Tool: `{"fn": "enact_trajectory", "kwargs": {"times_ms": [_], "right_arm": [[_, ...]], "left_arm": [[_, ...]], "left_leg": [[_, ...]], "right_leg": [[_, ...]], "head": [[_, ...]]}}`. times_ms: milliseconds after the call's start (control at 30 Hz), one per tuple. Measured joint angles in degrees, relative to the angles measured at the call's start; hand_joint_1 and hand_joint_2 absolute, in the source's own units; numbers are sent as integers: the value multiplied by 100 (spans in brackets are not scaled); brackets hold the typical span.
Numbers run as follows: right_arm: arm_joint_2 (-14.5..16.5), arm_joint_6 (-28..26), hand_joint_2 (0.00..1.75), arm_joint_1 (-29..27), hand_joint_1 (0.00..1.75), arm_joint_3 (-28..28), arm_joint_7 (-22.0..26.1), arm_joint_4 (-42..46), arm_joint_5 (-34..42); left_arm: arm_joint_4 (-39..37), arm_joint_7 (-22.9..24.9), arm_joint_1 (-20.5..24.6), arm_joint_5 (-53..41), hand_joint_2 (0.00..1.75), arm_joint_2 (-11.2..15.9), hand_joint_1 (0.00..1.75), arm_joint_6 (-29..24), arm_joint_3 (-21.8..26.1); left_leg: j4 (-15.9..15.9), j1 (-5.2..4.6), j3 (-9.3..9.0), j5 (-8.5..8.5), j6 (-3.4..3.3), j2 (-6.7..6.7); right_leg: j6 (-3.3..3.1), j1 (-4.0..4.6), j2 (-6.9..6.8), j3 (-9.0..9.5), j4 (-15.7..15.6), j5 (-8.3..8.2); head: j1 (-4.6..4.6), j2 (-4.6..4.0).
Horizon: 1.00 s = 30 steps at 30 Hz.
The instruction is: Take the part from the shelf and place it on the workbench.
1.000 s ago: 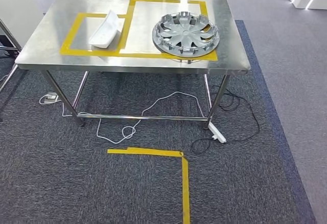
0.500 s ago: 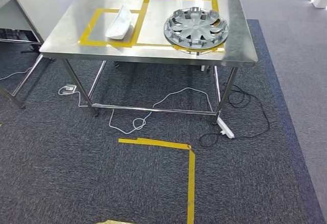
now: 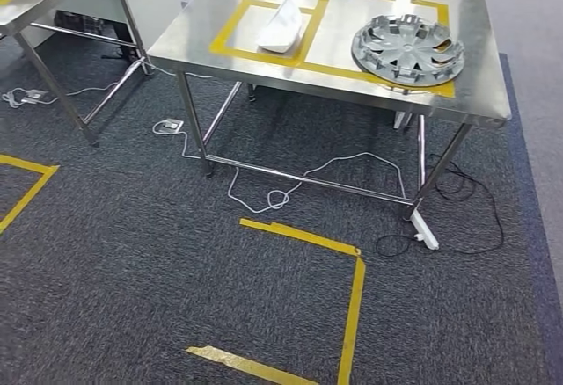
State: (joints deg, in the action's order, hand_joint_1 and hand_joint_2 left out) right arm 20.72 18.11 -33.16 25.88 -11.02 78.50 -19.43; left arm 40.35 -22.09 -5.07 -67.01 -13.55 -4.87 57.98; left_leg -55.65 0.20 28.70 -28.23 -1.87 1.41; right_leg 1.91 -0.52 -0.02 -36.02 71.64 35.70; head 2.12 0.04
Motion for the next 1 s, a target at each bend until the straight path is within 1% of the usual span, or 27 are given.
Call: {"fn": "enact_trajectory", "kwargs": {"times_ms": [33,100,133,167,233,267,300,333,367,400,433,467,500,533,567,600,633,667,733,767,800,833,867,900,933,967,1000], "right_arm": [[0,1,0,2,0,1,0,-4,-1],[-1,1,0,9,0,4,1,-6,-1],[-2,1,0,11,0,6,2,-7,-4],[-2,1,0,14,0,8,4,-12,-11],[-2,-5,0,20,0,10,20,-25,-27],[-1,-15,0,29,0,12,28,-32,-32],[-1,-28,0,37,0,16,37,-34,-28],[0,-38,0,41,0,23,41,-39,-24],[0,-42,0,43,0,32,42,-46,-23],[0,-38,0,45,0,44,45,-57,-26],[0,-31,0,54,0,58,53,-72,-42],[0,-21,0,74,0,76,72,-92,-61],[0,-10,0,102,0,94,97,-115,-84],[0,-1,0,136,0,114,127,-138,-110],[0,10,0,173,0,135,156,-163,-135],[0,16,0,203,0,158,181,-186,-158],[0,27,0,232,0,183,211,-209,-185],[-1,41,0,265,0,214,246,-235,-212],[-2,79,0,352,0,278,332,-280,-277],[-2,98,0,404,0,315,375,-300,-314],[-2,121,0,452,0,356,422,-318,-355],[-2,150,0,494,0,408,467,-342,-403],[-2,186,0,529,0,472,513,-374,-462],[-2,230,0,565,0,548,562,-414,-536],[-2,272,0,603,0,632,610,-461,-620],[-2,313,0,646,0,721,661,-507,-711],[-2,349,0,691,0,807,711,-551,-794]], "left_arm": [[-4,-1,2,-33,0,-2,0,22,19],[-5,-6,19,-97,0,-17,0,66,50],[-5,-9,34,-123,0,-24,0,83,63],[-5,-14,46,-145,0,-32,0,93,78],[-2,-10,55,-178,0,-50,0,98,124],[16,12,54,-186,0,-86,0,92,165],[50,48,55,-178,0,-138,0,78,207],[92,91,60,-155,0,-204,0,52,244],[136,133,64,-122,0,-275,0,22,270],[169,166,68,-82,0,-332,0,-12,279],[190,190,68,-41,0,-380,0,-39,280],[210,207,60,2,0,-422,0,-55,279],[226,217,49,40,0,-452,0,-57,278],[251,226,36,73,0,-474,0,-53,276],[285,233,27,99,0,-496,0,-43,269],[319,241,28,114,0,-511,0,-31,256],[357,246,36,130,0,-526,0,-21,244],[387,245,43,144,0,-541,0,-7,233],[422,234,37,203,0,-561,0,39,227],[440,232,26,243,0,-570,0,67,221],[461,236,23,297,0,-578,0,92,207],[481,244,28,358,0,-584,0,114,183],[499,255,37,423,0,-587,0,127,151],[509,267,46,492,0,-586,0,134,120],[510,281,48,557,0,-584,0,135,94],[508,292,47,617,0,-581,0,124,73],[503,300,44,667,0,-577,0,105,60]], "left_leg": [[-1,-13,17,26,5,75],[-12,-31,50,71,27,217],[-21,-33,76,92,50,280],[-29,-26,112,115,81,341],[-35,-8,168,162,159,469],[-71,-5,200,142,188,457],[-190,-7,260,48,213,377],[-427,-9,364,-120,235,250],[-776,-4,516,-347,256,92],[-1171,6,676,-570,284,-8],[-1499,20,795,-720,308,-58],[-1662,33,831,-767,327,-83],[-1596,45,752,-699,338,-104],[-1313,54,561,-544,342,-142],[-898,56,304,-361,336,-235],[-497,40,77,-232,317,-352],[-210,23,-77,-154,284,-442],[-61,5,-140,-132,246,-503],[-28,-14,-103,-115,161,-444],[-17,-10,-83,-91,119,-404],[-6,-2,-64,-61,75,-360],[7,10,-43,-31,33,-311],[10,17,-18,-7,4,-258],[8,15,11,11,-13,-194],[6,12,36,27,-20,-126],[5,8,53,41,-19,-55],[3,6,61,52,-11,21]], "right_leg": [[-40,9,44,230,-356,-175],[-141,17,306,724,-1219,-458],[-171,21,418,867,-1498,-516],[-186,26,484,923,-1632,-517],[-192,28,386,921,-1680,-543],[-210,18,312,934,-1705,-571],[-234,6,233,935,-1732,-601],[-254,-8,144,925,-1755,-626],[-267,-3,51,911,-1756,-635],[-275,2,-43,879,-1750,-636],[-276,7,-138,856,-1739,-636],[-274,9,-226,839,-1726,-634],[-269,10,-306,825,-1712,-631],[-260,10,-379,817,-1697,-626],[-245,13,-448,821,-1680,-618],[-220,26,-513,819,-1656,-606],[-190,40,-571,818,-1634,-596],[-160,52,-626,821,-1618,-591],[-101,54,-716,847,-1609,-601],[-69,45,-688,848,-1590,-578],[-37,35,-582,813,-1507,-502],[-11,23,-430,720,-1316,-362],[12,10,-249,566,-988,-160],[22,2,-121,380,-574,46],[30,-3,-55,204,-187,197],[32,-3,-25,91,60,250],[29,-4,-11,83,76,179]], "head": [[0,0],[-4,0],[-6,0],[-8,0],[-8,0],[-9,0],[-28,0],[-48,0],[-65,0],[-81,0],[-82,0],[-81,0],[-81,0],[-82,0],[-83,0],[-86,0],[-81,0],[-71,0],[-52,0],[-49,0],[-42,0],[-30,0],[-18,0],[-6,0],[-4,0],[-3,0],[-1,0]]}}
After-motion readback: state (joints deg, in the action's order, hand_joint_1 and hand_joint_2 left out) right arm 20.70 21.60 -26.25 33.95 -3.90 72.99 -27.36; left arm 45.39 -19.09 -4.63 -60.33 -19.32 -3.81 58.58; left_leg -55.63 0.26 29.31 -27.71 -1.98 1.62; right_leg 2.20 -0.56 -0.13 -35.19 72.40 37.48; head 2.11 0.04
